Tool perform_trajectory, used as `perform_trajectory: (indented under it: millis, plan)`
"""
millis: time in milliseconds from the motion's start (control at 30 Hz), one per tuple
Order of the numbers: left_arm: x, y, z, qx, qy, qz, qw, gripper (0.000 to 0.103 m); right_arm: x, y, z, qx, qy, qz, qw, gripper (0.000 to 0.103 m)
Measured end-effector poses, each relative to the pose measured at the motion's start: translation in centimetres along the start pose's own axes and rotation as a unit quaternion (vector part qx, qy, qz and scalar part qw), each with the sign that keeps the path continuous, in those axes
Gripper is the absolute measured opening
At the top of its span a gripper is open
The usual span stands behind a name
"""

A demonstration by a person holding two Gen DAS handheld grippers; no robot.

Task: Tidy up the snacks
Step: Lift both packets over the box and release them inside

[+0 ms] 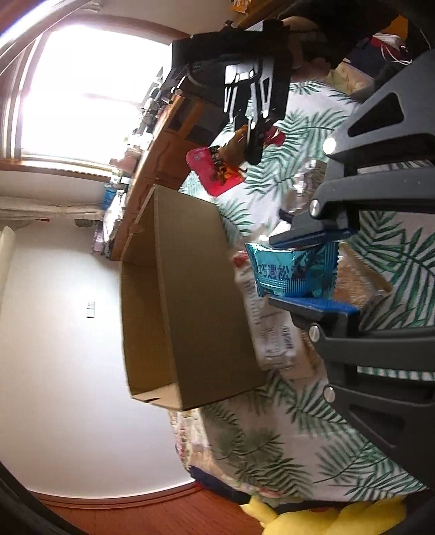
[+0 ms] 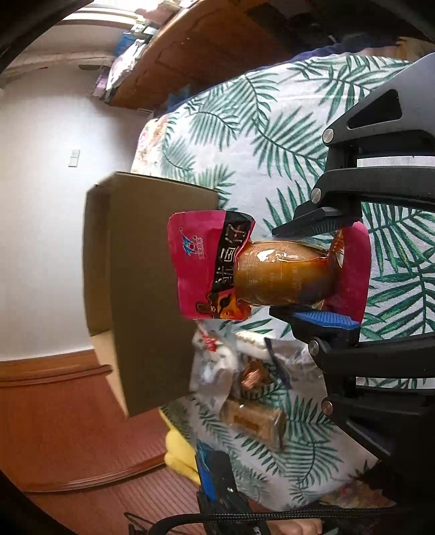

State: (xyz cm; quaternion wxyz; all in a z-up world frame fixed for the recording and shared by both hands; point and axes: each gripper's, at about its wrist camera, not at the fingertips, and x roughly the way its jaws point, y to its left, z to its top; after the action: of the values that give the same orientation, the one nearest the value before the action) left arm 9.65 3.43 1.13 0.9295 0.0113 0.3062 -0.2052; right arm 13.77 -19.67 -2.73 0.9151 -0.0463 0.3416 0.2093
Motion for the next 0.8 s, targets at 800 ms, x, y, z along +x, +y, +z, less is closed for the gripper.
perform_trajectory:
  millis: [800]
  plan:
    - [2.4,4.1,9.8,-0.008,-0.080,0.006,0.9968,0.025,-0.9,-0.2,10.1,-0.046,-0.088,-0.002,0.995,0.039]
